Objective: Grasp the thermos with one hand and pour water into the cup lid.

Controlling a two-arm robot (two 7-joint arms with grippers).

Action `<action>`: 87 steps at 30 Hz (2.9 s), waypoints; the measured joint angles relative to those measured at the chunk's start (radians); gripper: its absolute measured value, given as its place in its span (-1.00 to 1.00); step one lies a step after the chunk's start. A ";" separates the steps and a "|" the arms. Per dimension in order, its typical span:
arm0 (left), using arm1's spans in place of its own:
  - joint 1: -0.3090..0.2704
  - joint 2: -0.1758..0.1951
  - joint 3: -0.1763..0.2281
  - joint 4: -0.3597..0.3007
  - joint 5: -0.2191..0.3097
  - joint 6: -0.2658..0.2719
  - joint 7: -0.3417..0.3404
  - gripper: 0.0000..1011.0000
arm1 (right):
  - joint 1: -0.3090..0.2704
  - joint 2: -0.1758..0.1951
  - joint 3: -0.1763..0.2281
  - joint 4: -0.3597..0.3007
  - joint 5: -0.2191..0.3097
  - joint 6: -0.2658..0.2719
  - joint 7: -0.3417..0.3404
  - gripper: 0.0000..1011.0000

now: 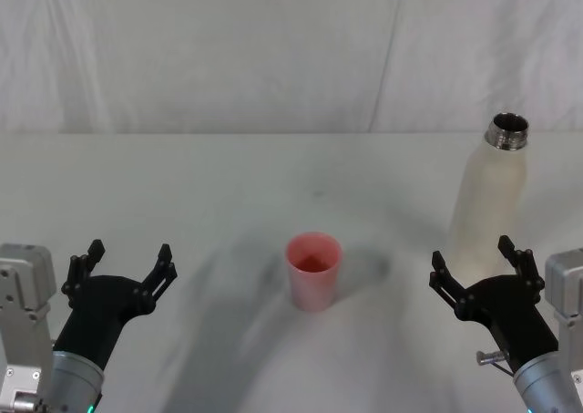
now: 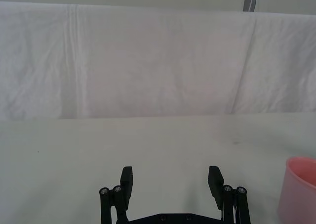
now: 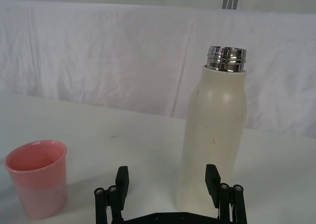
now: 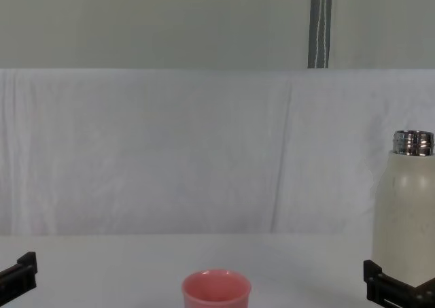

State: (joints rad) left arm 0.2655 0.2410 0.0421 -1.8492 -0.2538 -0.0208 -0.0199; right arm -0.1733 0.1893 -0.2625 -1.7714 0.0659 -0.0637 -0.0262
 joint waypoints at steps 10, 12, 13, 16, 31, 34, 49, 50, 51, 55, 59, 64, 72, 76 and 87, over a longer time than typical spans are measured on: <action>0.000 0.000 0.000 0.000 0.000 0.000 0.000 0.98 | 0.000 0.000 0.000 0.000 0.000 0.000 0.000 0.98; 0.000 0.000 0.000 0.000 0.000 0.000 0.000 0.98 | 0.000 0.000 0.000 0.000 0.000 0.000 0.000 0.98; 0.000 0.000 0.000 0.000 0.000 0.000 0.000 0.98 | 0.000 0.000 0.000 0.000 0.000 0.000 0.000 0.98; 0.000 0.000 0.000 0.000 0.000 0.000 0.000 0.98 | 0.000 0.000 0.000 0.000 0.000 0.000 0.000 0.98; 0.000 0.000 0.000 0.000 0.000 0.000 0.000 0.98 | 0.000 0.000 0.000 0.000 0.000 0.000 0.000 0.98; 0.000 0.000 0.000 0.000 0.000 0.000 0.000 0.98 | 0.000 0.000 0.000 0.000 0.000 0.000 0.000 0.98; 0.000 0.000 0.000 0.000 0.000 0.000 0.000 0.98 | 0.005 -0.018 0.024 0.013 0.015 0.010 0.013 0.98; 0.000 0.000 0.000 0.000 0.000 0.000 0.000 0.98 | 0.007 -0.021 0.027 0.015 0.017 0.011 0.016 0.98; 0.000 0.000 0.000 0.000 0.000 0.000 0.000 0.98 | 0.012 -0.026 0.033 0.020 0.020 0.014 0.022 0.98; 0.000 0.000 0.000 0.000 0.000 0.000 0.000 0.98 | 0.025 -0.040 0.047 0.033 0.030 0.018 0.038 0.98; 0.000 0.000 0.000 0.000 0.000 0.000 0.000 0.98 | 0.040 -0.053 0.059 0.048 0.034 0.017 0.052 0.98; 0.000 0.000 0.000 0.000 0.000 0.000 0.000 0.98 | 0.060 -0.070 0.076 0.072 0.033 0.010 0.063 0.98; 0.000 0.000 0.000 0.000 0.000 0.000 0.000 0.98 | 0.082 -0.092 0.109 0.113 0.026 -0.009 0.073 0.98; 0.000 0.000 0.000 0.000 0.000 0.000 0.000 0.98 | 0.093 -0.102 0.125 0.135 0.019 -0.018 0.081 0.98; 0.000 0.000 0.000 0.000 0.000 0.000 0.000 0.98 | 0.120 -0.116 0.141 0.170 -0.001 -0.028 0.098 0.98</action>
State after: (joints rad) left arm 0.2655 0.2410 0.0421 -1.8492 -0.2538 -0.0208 -0.0199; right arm -0.0534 0.0733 -0.1211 -1.6010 0.0646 -0.0920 0.0718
